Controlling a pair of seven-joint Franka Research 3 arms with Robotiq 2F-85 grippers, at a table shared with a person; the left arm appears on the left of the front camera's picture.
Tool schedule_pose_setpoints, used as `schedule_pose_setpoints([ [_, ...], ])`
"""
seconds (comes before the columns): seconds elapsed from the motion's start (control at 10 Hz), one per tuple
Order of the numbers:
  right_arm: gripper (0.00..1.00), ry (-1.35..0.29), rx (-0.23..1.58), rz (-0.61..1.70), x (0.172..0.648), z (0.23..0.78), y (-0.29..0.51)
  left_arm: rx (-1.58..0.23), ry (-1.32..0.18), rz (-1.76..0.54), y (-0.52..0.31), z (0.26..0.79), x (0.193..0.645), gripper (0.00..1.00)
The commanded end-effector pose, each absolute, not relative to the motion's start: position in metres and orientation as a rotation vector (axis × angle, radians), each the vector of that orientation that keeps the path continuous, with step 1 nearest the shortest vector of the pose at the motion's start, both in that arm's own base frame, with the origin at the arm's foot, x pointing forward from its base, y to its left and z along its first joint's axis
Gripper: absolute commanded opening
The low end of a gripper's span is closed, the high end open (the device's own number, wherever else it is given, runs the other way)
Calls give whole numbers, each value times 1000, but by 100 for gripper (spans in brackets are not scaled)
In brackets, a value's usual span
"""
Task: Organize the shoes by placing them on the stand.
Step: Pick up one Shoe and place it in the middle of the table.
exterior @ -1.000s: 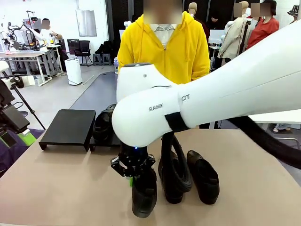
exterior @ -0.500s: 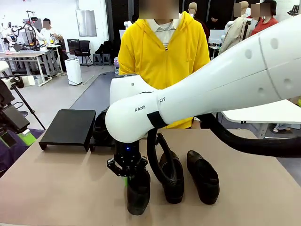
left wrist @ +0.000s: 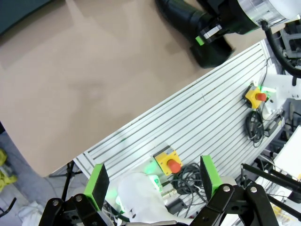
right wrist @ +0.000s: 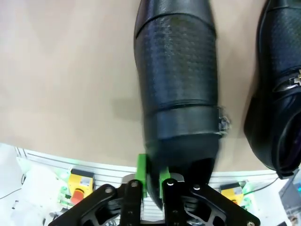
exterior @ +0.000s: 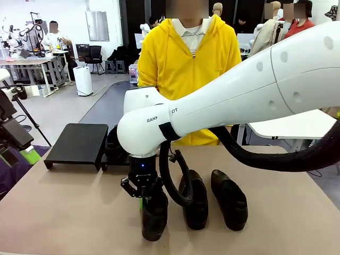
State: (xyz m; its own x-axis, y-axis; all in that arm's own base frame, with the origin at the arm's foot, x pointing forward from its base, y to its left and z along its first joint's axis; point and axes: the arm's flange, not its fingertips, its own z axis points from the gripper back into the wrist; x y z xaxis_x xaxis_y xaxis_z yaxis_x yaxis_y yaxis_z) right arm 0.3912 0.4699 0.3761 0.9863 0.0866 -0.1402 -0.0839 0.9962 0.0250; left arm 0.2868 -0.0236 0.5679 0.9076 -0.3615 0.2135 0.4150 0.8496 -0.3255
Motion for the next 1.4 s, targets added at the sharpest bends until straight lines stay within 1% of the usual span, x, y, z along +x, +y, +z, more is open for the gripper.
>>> schedule_pose_setpoints([
  [0.0, 100, 141, 46, 108, 392, 385, 471, -369, -145, -426, -19, 568, 286, 100],
  [0.3, 100, 135, 73, 118, 389, 394, 463, -369, -145, -426, -19, 568, 286, 100],
  [0.5, 100, 190, 164, 201, 364, 441, 421, -369, -145, -426, -19, 568, 286, 100],
  [0.7, 100, 282, 250, 291, 334, 498, 341, -369, -145, -426, -19, 568, 286, 100],
  [0.8, 100, 287, 307, 328, 315, 524, 295, -369, -145, -426, -19, 568, 286, 100],
  [0.9, 100, 80, 456, 460, 262, 574, 171, -369, -145, -426, -19, 568, 286, 100],
  [1.0, 100, 68, 465, 462, 259, 576, 161, -369, -145, -426, -19, 568, 286, 100],
  [1.1, 100, 5, 530, 488, 251, 580, 134, -369, -145, -426, -19, 568, 286, 100],
  [1.2, 100, 43, 565, 284, 259, 573, 132, -369, -145, -426, -19, 568, 286, 100],
  [1.3, 100, 68, 455, 452, 285, 568, 210, -369, -145, -426, -19, 568, 286, 100],
])
